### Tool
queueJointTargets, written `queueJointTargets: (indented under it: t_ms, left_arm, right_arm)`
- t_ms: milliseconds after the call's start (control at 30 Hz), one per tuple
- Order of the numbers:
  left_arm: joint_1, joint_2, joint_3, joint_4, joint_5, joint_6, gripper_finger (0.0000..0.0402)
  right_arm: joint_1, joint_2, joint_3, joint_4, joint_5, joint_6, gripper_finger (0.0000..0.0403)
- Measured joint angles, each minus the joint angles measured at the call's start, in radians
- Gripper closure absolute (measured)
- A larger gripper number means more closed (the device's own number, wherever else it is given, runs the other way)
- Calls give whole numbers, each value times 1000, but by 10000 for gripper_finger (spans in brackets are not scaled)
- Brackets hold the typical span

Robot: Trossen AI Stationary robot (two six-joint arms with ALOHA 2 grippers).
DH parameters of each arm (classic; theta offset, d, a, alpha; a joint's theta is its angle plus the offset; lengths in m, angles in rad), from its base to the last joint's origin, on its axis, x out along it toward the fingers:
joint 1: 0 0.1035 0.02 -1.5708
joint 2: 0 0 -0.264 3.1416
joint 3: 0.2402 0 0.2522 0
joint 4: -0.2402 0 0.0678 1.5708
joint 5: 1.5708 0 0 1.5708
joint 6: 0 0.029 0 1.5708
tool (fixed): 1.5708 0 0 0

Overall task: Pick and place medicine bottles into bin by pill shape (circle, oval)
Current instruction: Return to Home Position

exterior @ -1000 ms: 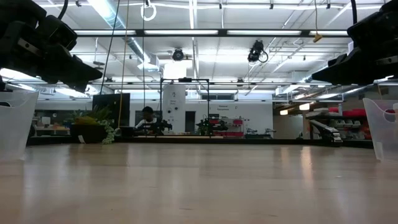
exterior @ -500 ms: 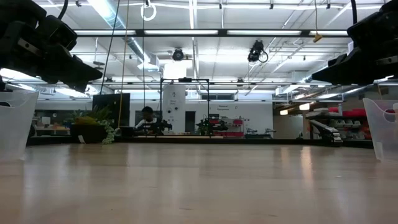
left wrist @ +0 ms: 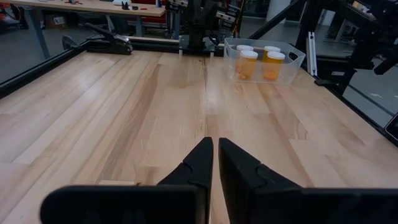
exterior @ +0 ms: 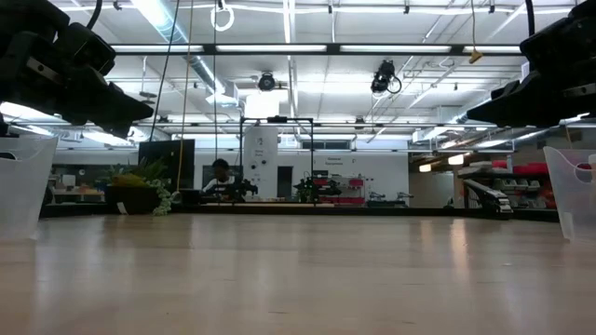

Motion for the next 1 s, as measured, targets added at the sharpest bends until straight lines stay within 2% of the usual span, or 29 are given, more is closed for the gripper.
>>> queueJointTargets:
  t_ms: [1000]
  left_arm:
    - [0, 0, 0, 0, 0, 0, 375]
  right_arm:
    - [0, 0, 0, 0, 0, 0, 396]
